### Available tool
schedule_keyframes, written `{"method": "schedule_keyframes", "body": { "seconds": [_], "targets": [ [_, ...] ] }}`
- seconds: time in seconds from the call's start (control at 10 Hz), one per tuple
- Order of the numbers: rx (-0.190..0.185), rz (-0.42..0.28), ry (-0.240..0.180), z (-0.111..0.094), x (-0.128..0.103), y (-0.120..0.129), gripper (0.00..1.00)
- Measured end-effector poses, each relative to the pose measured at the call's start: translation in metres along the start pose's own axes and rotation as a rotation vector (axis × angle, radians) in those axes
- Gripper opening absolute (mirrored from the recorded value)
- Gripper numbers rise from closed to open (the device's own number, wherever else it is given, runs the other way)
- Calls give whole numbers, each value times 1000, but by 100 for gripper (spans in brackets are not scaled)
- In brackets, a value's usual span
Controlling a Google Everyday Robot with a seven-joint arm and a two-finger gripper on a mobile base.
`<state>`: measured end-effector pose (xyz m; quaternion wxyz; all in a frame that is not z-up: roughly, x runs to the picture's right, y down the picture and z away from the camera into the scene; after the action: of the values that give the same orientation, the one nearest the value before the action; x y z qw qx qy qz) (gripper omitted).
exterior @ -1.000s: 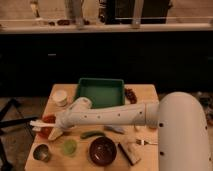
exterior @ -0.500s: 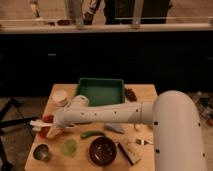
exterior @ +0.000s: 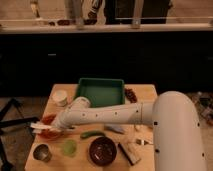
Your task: Wipe tray with brush
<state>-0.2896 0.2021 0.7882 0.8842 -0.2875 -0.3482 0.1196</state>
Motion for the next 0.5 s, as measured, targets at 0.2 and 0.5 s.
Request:
{"method": "schedule_keyframes", "body": {
  "seconds": [0.2,0.5],
  "targets": [
    [-5,-18,0,-3,3,1,18],
    [3,-67,-4,-13,-8,1,18]
  ]
}}
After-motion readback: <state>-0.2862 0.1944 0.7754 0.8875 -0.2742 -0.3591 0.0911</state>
